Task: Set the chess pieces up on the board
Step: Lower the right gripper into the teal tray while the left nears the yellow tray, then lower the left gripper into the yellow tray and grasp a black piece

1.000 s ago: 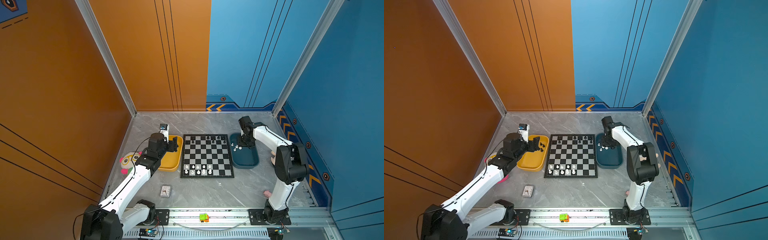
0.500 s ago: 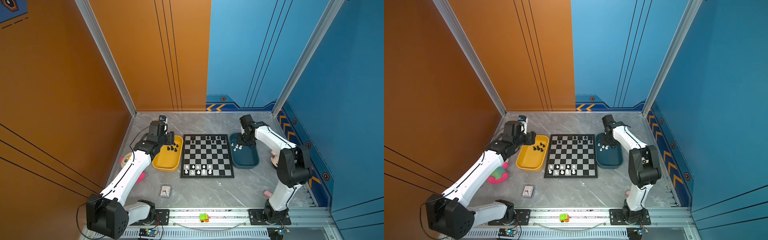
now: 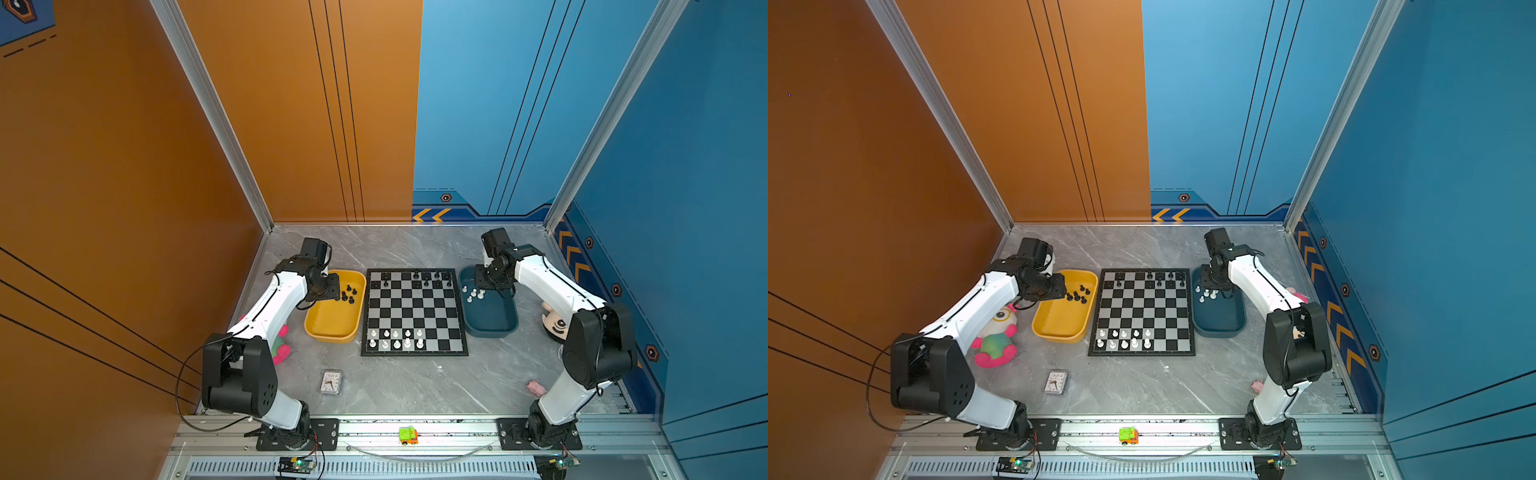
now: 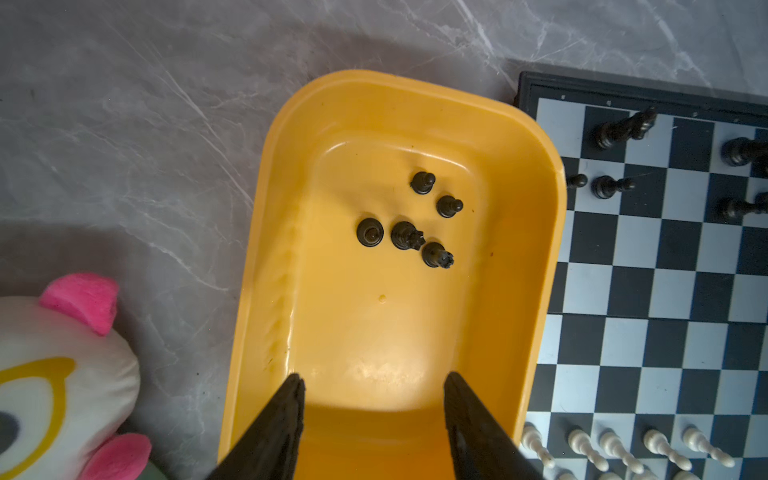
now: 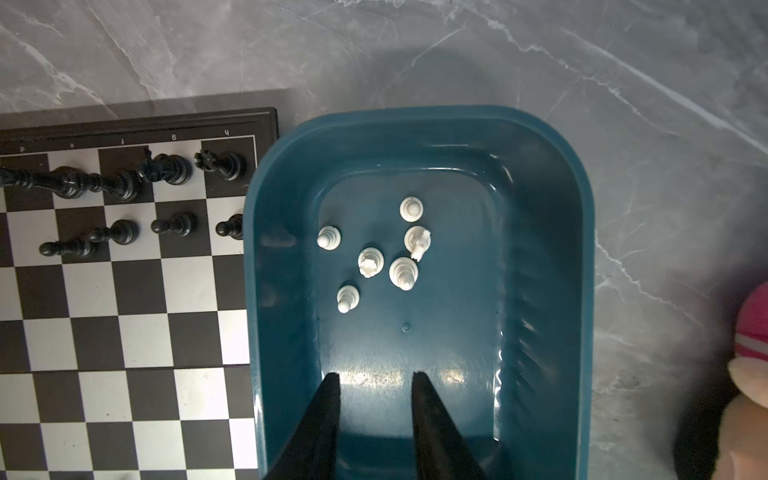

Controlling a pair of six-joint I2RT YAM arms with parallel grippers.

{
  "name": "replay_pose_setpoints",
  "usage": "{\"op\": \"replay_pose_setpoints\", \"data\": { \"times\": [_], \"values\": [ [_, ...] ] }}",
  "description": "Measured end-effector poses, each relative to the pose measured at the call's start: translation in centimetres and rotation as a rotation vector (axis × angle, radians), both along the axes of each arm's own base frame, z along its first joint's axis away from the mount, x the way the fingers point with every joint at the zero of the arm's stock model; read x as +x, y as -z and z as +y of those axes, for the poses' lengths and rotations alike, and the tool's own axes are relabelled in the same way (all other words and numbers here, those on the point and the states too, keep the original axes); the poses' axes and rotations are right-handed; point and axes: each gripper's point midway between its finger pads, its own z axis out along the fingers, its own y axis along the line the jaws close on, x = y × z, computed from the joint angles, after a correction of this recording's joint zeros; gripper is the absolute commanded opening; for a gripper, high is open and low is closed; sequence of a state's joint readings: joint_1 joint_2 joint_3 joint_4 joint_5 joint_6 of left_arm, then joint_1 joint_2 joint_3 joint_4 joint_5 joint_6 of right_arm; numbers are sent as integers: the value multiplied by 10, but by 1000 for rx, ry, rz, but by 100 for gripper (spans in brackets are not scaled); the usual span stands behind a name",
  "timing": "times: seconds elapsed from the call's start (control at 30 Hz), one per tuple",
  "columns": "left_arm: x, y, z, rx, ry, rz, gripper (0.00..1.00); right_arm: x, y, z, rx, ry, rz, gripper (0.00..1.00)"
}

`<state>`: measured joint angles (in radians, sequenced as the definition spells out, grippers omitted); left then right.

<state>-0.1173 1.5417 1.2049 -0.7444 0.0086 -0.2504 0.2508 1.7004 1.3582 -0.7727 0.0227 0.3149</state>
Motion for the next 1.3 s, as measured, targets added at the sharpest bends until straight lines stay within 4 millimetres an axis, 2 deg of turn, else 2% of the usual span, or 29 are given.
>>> {"op": "replay_pose_setpoints", "data": {
  "times": [0.3,0.77,1.3],
  "values": [
    [15,26,3,1,-25,81,45,-3,8,-1,1,8,11,32],
    [24,43,9,3,-42,124,41,-4,4,0,18,28,-8,32],
    [32,60,5,-14,-36,162,38,-5,5,0,23,41,-5,32]
  ]
}}
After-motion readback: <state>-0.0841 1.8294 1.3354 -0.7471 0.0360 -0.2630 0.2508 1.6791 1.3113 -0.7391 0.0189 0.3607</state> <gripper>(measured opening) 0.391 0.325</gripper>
